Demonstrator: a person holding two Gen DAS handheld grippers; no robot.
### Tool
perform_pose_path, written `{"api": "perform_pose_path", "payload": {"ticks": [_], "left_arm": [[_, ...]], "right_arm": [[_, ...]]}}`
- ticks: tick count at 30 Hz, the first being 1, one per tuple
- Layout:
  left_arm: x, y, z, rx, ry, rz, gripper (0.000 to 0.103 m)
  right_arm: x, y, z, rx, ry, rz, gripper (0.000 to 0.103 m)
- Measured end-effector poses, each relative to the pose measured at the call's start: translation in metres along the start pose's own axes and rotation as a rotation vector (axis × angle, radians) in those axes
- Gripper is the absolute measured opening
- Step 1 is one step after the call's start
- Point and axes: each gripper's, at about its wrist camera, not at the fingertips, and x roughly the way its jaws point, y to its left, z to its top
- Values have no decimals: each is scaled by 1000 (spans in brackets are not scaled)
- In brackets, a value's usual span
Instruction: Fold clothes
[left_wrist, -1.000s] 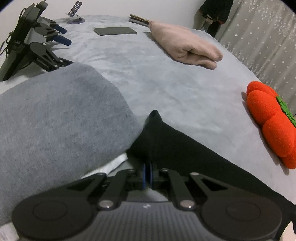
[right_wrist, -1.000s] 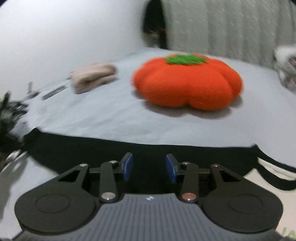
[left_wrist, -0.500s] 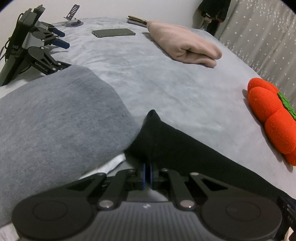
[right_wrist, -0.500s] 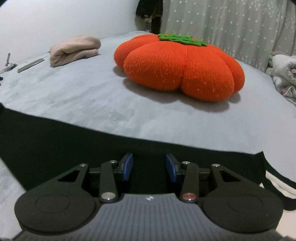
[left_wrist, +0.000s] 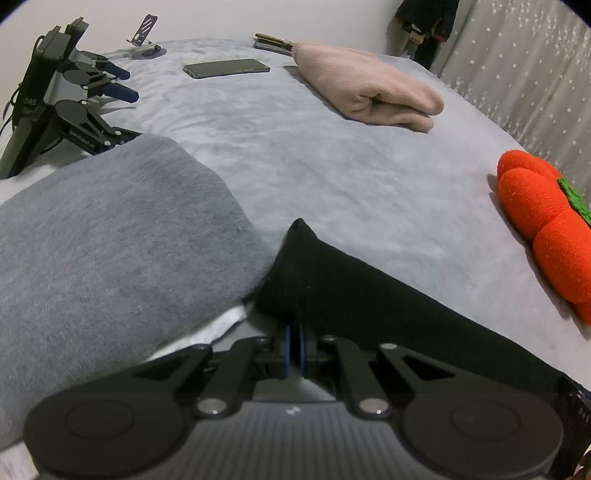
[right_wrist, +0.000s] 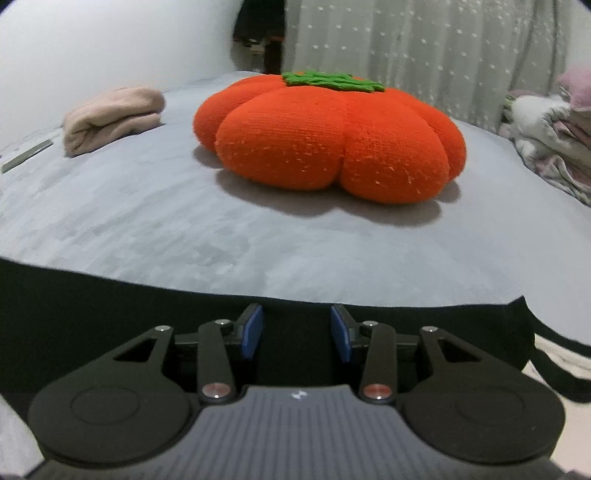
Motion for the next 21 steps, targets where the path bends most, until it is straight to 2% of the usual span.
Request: {"api": "perform_pose_path", "payload": {"ticks": [8, 21], "left_arm": [[1, -1, 0, 4, 0, 4, 5], [1, -2, -1, 4, 1, 11, 5]], "right_arm": [[3, 16, 8, 36, 47, -112, 43], [6, 18, 12, 52, 75, -136, 43]]}}
